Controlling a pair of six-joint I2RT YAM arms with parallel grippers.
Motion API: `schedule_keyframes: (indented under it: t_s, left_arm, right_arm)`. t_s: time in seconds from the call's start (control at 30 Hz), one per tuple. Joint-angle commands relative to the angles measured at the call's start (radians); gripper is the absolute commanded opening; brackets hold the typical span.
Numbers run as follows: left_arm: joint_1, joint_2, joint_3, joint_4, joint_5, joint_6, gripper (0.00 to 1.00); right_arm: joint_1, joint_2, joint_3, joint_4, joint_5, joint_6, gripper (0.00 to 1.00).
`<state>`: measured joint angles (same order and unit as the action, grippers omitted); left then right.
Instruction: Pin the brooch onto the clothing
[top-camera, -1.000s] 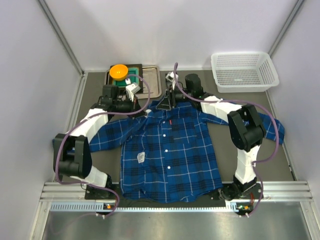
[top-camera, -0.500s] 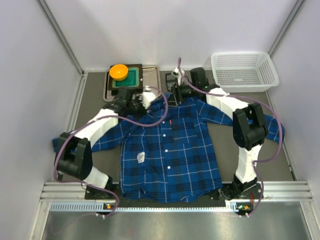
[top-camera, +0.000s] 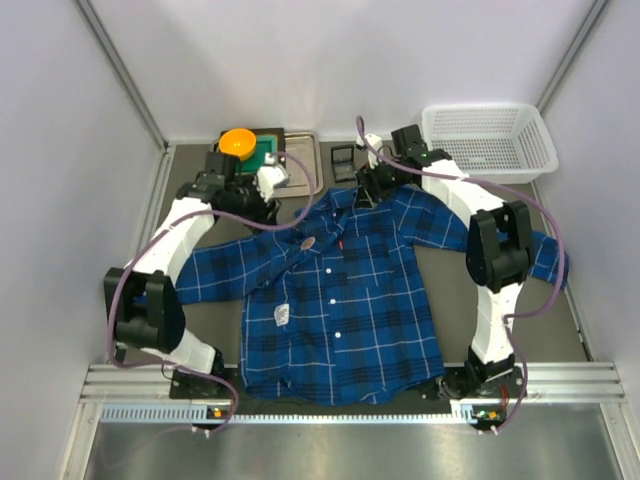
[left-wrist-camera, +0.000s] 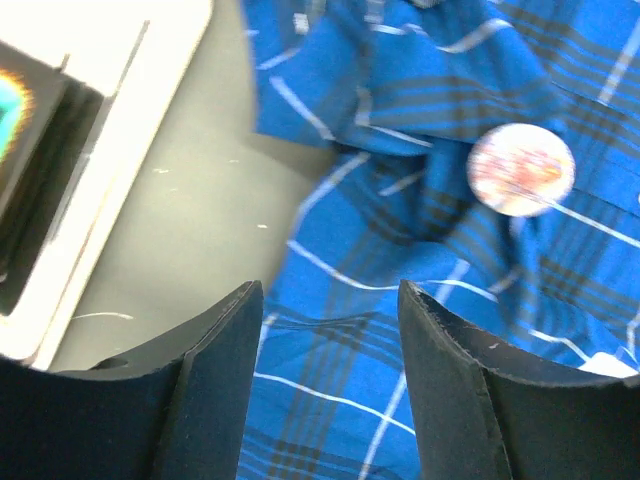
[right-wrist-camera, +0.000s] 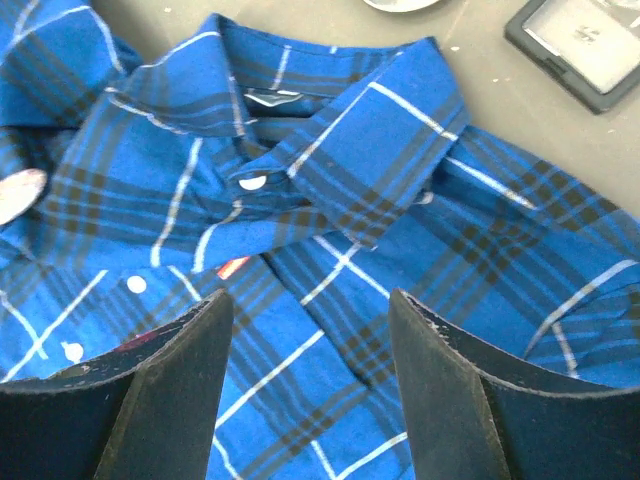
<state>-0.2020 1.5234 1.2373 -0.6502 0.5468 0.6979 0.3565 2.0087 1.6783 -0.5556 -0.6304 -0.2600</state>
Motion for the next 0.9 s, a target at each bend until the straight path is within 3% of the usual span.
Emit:
schedule_keyframes:
  t_s: [0.0, 0.17, 0.33, 0.5, 0.7, 0.87]
  left_arm:
    - [0.084, 0.121, 0.102, 0.015, 0.039, -0.127, 0.61]
    - [0.128, 0.325, 0.262, -0.071, 0.080, -0.217, 0.59]
    - [0.138, 0.454, 0.318, -0.112, 0.150, -0.236, 0.60]
    - [0.138, 0.524, 0.330, -0.132, 0.197, -0.264, 0.60]
    - [0.138, 0.564, 0.321, -0.166, 0.232, -0.244, 0.52]
    - [0.136, 0.561, 0.291, -0.190, 0.266, -0.213, 0.52]
  right_arm:
    - [-0.010, 0.051, 0.113, -0.072, 0.081, -0.116, 0.63]
    - [-0.036, 0.105, 0.190, -0.092, 0.115, -0.151, 0.63]
    - [-0.079, 0.162, 0.280, -0.098, 0.169, -0.171, 0.63]
    - [-0.109, 0.225, 0.368, -0.096, 0.216, -0.195, 0.63]
    - [-0.110, 0.269, 0.362, -0.096, 0.244, -0.252, 0.63]
    - [-0.111, 0.301, 0.365, -0.099, 0.233, -0.266, 0.63]
